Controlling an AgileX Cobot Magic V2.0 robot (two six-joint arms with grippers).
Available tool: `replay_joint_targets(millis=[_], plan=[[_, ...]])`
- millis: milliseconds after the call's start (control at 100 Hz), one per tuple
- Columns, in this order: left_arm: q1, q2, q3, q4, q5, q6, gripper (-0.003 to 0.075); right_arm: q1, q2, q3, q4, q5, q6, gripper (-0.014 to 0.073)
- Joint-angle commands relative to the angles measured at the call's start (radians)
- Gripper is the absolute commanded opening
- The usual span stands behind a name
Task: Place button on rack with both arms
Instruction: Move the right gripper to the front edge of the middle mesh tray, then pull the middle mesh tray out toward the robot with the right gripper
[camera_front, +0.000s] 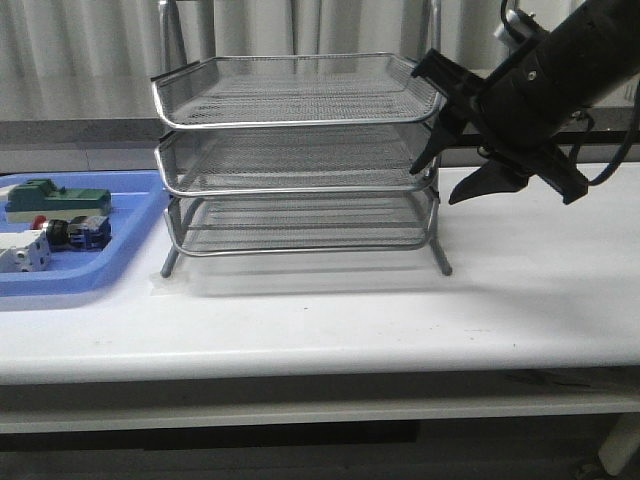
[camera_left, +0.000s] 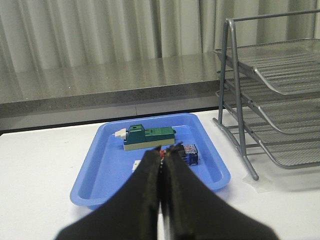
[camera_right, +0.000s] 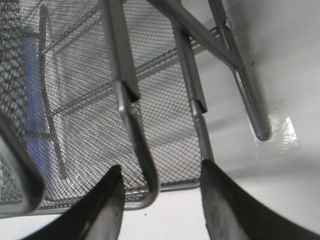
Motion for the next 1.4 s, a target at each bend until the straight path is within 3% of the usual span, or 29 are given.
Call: replay_joint_targets(millis=[0,300,620,930,1390], plan=[[-0.006,-0.034,0.046,-0.008,-0.08,-0.011,-0.002,0.0,-0.031,-0.047,0.037,-0.01,-0.013,0.0372],[-0.006,-0.034,0.046,-0.008,-0.08,-0.011,-0.002,0.001,0.009,-0.067,0.068,-0.003,-0.013,0.0272],[-0.006,-0.034,0.046,-0.008,-0.08,-0.011,-0.002,0.001,0.023,-0.067,0.084,0.03,-0.013,0.0255],[-0.006,-0.034,0.046,-0.008,-0.08,-0.011,-0.002,0.001,0.023,-0.067,0.084,0.072,-0.013,-0.002],[-0.006,-0.034,0.046,-0.008,-0.08,-0.011,-0.002,0.001,0.018,-0.061,0.012,0.182,-0.013,-0.0027]])
